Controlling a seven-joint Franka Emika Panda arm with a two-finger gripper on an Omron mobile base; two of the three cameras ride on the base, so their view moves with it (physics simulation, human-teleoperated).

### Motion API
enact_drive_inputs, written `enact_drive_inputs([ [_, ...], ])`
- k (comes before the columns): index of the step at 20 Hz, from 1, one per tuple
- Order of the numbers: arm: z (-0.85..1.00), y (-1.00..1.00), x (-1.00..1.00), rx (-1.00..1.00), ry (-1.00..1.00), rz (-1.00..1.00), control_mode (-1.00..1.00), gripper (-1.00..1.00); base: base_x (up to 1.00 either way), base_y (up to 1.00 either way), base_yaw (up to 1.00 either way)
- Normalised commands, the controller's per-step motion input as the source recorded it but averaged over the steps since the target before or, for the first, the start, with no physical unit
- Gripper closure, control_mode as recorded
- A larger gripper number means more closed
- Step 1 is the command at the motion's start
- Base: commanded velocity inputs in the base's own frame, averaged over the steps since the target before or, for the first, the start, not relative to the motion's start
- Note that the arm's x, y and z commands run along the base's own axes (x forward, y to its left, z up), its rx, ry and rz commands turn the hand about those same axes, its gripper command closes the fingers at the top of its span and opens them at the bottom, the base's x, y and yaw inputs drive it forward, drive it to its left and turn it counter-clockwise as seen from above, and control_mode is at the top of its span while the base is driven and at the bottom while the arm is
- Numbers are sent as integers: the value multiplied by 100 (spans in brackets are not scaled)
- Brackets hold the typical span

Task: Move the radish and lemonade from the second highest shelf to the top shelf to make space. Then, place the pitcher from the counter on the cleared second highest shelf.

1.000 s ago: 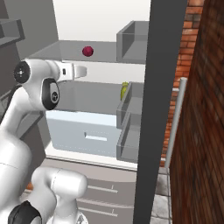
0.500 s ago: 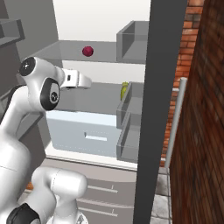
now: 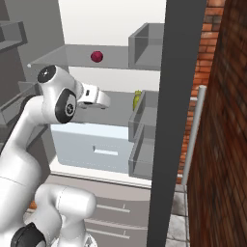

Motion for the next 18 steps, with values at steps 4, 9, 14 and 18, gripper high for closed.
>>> enact_drive_inputs([
  [4,-42,-30,13,8,-3,-9,-100,-100,0,0,0],
  [9,-22,-17,29,1,-3,-9,-100,-100,0,0,0],
  [14,-3,-3,41,0,0,-8,-100,-100,0,0,0],
  [18,0,-14,48,1,7,-5,-100,-100,0,0,0],
])
